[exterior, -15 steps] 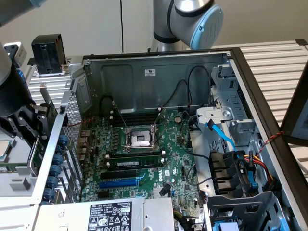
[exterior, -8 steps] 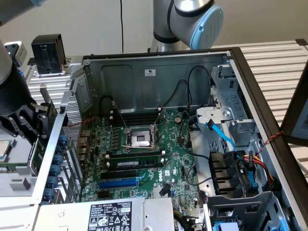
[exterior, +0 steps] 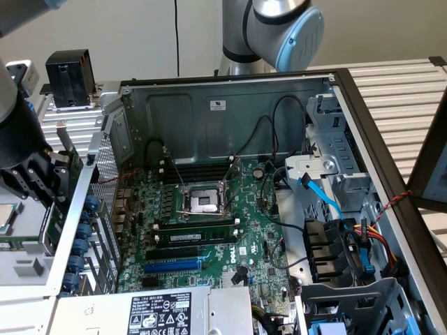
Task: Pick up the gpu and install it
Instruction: 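Pick up the gpu and move the gpu toward the slot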
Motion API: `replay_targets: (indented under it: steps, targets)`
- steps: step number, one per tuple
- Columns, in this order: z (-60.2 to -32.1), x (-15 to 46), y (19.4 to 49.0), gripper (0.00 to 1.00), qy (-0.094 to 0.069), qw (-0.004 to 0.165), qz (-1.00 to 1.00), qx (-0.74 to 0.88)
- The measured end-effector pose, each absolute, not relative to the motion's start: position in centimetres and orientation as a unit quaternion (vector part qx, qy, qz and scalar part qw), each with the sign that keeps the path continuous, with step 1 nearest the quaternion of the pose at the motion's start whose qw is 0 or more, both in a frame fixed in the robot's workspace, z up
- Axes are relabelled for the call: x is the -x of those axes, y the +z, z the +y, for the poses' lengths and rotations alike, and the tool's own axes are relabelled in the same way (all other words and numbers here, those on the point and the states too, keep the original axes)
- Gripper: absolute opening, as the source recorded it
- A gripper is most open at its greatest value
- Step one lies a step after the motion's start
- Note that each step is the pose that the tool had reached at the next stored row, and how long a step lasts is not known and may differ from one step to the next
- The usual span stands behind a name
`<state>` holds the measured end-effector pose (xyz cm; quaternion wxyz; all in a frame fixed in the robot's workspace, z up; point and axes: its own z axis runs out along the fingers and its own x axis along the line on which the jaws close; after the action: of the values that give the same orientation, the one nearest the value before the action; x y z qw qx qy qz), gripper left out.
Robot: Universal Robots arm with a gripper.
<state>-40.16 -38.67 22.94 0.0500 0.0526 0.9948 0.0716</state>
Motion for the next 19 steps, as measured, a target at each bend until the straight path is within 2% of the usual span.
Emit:
replay_targets:
  steps: [6,14,19]
  targets:
    - [-38.7,40.2,23.0,0.27,0.072,0.052,0.995,-0.052]
    - [-38.7,40.2,24.6,0.27,0.076,0.057,0.994,-0.052]
    - [-38.7,40.2,25.3,0.27,0.089,0.056,0.993,-0.053]
